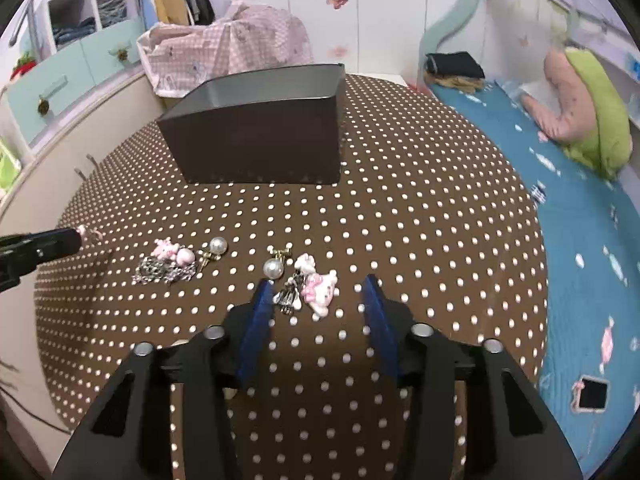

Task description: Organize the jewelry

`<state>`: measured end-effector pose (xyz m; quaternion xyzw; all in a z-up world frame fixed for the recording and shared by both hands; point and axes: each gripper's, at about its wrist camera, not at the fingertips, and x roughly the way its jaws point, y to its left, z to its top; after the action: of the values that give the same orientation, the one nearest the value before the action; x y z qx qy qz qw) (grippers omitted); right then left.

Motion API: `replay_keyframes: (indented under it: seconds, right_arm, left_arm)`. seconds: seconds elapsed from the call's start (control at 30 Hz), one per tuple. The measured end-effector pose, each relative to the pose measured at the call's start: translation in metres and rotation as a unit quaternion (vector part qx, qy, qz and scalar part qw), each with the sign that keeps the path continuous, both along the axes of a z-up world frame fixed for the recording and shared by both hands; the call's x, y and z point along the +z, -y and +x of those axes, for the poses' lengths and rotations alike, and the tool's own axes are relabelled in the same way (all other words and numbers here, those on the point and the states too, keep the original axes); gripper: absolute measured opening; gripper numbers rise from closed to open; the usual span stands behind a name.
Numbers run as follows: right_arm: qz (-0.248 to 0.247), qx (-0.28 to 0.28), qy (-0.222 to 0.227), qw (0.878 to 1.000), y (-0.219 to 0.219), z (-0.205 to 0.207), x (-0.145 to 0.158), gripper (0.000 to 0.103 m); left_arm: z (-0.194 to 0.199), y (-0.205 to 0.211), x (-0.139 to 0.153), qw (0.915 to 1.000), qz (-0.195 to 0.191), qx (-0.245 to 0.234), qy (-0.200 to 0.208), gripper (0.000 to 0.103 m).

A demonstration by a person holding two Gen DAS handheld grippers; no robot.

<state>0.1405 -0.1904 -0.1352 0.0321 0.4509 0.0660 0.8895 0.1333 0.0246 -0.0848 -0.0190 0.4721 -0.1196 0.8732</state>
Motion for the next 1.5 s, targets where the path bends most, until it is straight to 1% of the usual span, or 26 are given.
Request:
replay_keyframes:
  seconds: [0.07, 0.1, 0.37, 0.6, 0.8, 0.93, 1.1, 1.2, 1.33, 1.5]
  right_arm:
    - [0.011, 0.001, -0.001, 1.0, 0.001, 0.001, 0.0, 0.015]
    - [0.016, 0.001, -0.003, 1.0, 0.001, 0.0, 0.001, 0.014]
    - [0.03, -0.016, 0.003, 0.999, 0.009, -0.009, 0.007, 0.014]
    - [0.03, -0.019, 0.033, 0.999, 0.013, -0.018, 0.033, 0.014]
    - [0.032, -0.019, 0.07, 0.997, 0.013, -0.006, 0.068, 0.014]
    - [0.035, -0.001, 0.094, 0.995, 0.007, 0.005, 0.089, 0.014]
    - [0.034, 0.007, 0.121, 0.992, 0.002, 0.024, 0.114, 0.014]
    - [0.035, 0.011, 0.139, 0.99, 0.001, 0.038, 0.131, 0.014]
    - [0.04, 0.013, 0.148, 0.988, 0.002, 0.056, 0.143, 0.014]
    - [0.047, 0.016, 0.143, 0.989, 0.003, 0.079, 0.146, 0.014]
  left_arm:
    - [0.002, -0.001, -0.002, 1.0, 0.001, 0.002, -0.004, 0.015]
    - [0.004, -0.002, -0.003, 1.0, 0.0, 0.002, -0.005, 0.015]
    - [0.006, 0.002, -0.006, 1.0, -0.002, -0.001, -0.009, 0.015]
    - [0.005, 0.003, -0.001, 0.9999, -0.01, -0.004, -0.004, 0.015]
    - [0.013, 0.011, 0.025, 0.9994, -0.018, -0.011, 0.028, 0.015]
    - [0.024, 0.023, 0.049, 0.9978, -0.019, -0.024, 0.058, 0.015]
    - [0.038, 0.044, 0.08, 0.9942, -0.017, -0.042, 0.098, 0.015]
    - [0.048, 0.053, 0.093, 0.9923, -0.016, -0.046, 0.114, 0.015]
    - [0.063, 0.063, 0.104, 0.9905, -0.017, -0.049, 0.127, 0.015]
    - [0.08, 0.071, 0.107, 0.9903, -0.014, -0.049, 0.129, 0.015]
